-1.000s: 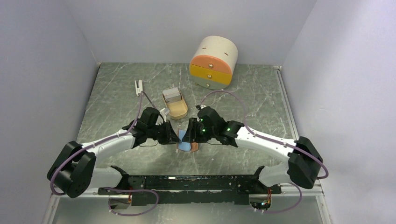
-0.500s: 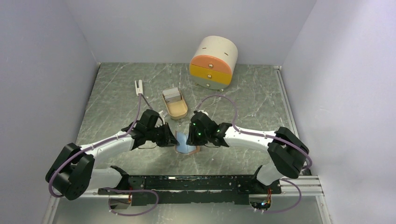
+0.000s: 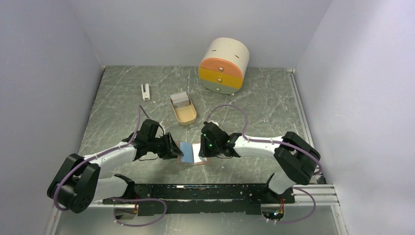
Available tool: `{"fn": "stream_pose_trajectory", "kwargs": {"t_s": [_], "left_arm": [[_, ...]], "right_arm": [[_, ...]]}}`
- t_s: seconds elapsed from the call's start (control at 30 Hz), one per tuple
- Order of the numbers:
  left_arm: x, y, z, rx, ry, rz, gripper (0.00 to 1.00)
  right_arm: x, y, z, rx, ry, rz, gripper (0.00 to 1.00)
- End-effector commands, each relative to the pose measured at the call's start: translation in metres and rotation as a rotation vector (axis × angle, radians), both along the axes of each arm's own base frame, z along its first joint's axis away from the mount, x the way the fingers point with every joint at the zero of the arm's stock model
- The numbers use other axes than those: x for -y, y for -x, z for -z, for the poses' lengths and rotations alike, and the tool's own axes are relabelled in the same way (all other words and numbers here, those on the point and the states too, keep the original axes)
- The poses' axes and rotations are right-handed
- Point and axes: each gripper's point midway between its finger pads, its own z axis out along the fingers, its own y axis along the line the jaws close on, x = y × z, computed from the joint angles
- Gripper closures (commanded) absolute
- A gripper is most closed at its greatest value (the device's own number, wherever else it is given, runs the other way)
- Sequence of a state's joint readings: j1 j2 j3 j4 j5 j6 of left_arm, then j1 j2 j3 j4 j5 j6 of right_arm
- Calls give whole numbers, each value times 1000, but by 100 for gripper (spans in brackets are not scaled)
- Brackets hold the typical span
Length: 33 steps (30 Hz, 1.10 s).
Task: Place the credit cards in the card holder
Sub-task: Open the card holder at the center of the board.
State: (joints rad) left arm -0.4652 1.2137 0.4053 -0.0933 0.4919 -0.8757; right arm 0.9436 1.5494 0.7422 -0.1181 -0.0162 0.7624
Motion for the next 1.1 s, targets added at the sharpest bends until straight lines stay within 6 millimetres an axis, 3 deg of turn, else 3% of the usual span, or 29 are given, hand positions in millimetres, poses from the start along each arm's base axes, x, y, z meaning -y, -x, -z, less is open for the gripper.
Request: {"fn": "stream_pose_trajectory", "kwargs": {"t_s": [0.0, 0.27, 0.4, 0.73, 0.9, 0.97, 1.07], "left_arm": [[12, -5, -20, 45, 83, 51, 62], [18, -11, -31, 68, 134, 65, 57], [18, -13, -33, 71, 141, 65, 56], [6, -19, -9, 55, 19, 54, 56], [3, -21, -1, 46, -15, 46, 73], [3, -21, -1, 51, -15, 52, 81], [4, -18, -3, 54, 0, 68, 85]], "right_arm": [[-18, -6, -16, 21, -68, -28, 76], [-44, -9, -24, -13, -139, -47, 78], [-54, -9, -17, -46, -155, -59, 79], [-51, -8, 5, -70, -115, -53, 80], [-48, -5, 10, -69, -117, -61, 80], [-49, -8, 2, -40, -124, -73, 80], [-48, -23, -19, 60, -116, -97, 78]]}}
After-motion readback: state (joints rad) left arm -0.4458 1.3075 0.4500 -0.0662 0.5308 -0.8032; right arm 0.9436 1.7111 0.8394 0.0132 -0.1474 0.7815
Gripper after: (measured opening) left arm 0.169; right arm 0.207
